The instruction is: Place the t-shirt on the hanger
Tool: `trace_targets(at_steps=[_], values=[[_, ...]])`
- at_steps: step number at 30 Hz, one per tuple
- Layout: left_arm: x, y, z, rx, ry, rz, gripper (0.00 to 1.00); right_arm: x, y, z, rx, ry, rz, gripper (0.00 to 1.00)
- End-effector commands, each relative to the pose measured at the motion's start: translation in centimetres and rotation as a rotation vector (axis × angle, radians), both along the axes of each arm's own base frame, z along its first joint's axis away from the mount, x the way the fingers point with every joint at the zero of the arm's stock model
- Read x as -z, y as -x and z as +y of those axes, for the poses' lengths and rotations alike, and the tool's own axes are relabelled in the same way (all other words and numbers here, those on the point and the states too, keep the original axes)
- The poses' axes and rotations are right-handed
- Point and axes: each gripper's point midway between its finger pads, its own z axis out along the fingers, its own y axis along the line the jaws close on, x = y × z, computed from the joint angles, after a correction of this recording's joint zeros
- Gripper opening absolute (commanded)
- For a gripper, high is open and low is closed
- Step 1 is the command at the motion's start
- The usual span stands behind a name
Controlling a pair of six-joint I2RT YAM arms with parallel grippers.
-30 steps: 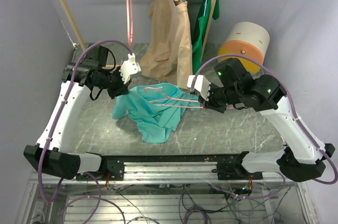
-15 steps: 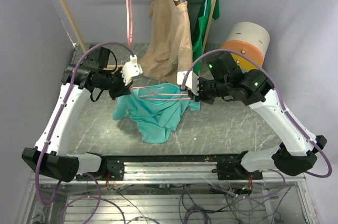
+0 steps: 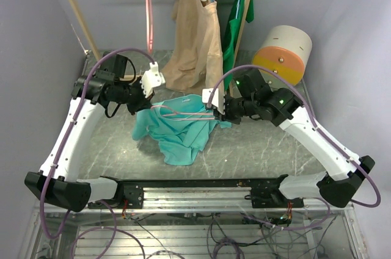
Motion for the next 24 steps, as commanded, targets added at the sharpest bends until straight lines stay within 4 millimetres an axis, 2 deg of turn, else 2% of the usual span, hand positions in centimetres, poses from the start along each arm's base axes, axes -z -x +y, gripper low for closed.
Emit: trace_targets(at_steps=[1, 7, 16, 24], values=[[-0.9, 0.8, -0.7, -0.001, 0.054, -0.023, 0.1, -1.5, -1.0, 0.8, 0.003, -0.144, -0.053, 0.0], [-0.2, 1.6, -0.2, -0.027, 0.053, -0.022, 0.11, -1.1, -1.7, 1.0, -0.038, -0.266, -0.025, 0.0], [-0.4, 1.5, -0.4, -0.052, 0.077, -0.017, 0.11, 0.4, -1.7, 2.3, -0.164, -0.291, 0.095, 0.0], [-0.7, 1.0, -0.9, -0.064, 0.11, -0.013, 0.11, 1.8, -2.2, 2.5, -0.183, -0.314, 0.125, 0.0]])
